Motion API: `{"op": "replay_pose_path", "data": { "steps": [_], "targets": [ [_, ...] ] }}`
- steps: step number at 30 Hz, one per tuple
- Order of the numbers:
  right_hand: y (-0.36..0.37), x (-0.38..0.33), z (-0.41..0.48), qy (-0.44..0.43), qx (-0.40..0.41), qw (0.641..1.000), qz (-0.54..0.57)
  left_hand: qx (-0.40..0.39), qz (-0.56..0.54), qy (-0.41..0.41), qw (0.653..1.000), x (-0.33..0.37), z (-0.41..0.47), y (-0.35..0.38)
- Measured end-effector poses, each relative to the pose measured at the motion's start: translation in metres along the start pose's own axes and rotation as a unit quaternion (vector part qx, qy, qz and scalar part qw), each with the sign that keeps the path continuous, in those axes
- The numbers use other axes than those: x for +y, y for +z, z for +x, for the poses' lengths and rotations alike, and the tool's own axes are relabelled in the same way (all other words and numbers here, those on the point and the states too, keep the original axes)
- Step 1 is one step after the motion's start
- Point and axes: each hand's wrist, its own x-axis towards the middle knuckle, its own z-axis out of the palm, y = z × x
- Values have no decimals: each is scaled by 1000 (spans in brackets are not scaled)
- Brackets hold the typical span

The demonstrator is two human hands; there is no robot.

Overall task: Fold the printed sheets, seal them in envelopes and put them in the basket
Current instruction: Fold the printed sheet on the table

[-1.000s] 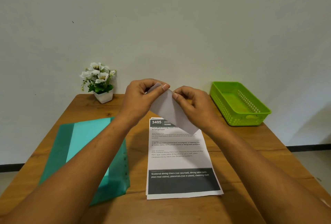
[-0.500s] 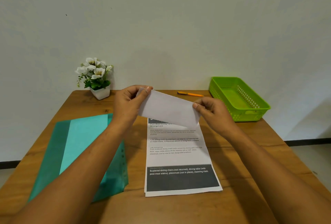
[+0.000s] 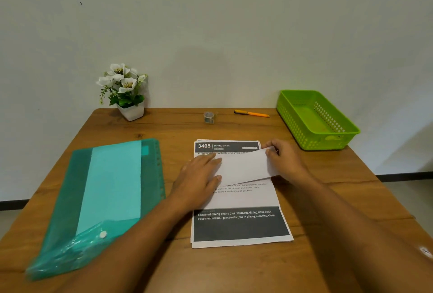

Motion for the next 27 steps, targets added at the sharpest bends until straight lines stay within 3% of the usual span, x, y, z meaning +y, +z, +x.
{"op": "replay_pose_path", "data": {
  "steps": [6,13,27],
  "targets": [
    [10,-22,-10,-95,-1,954,-283,-31,85,-13,996,-4,5,12],
    [75,-41,-46,-202,-130,936,-256,-57,129,-15,990,-4,6,18],
    [22,15,-24,-53,-134,919,-368,-68,145,-21,987,-6,7,20]
  ]
}}
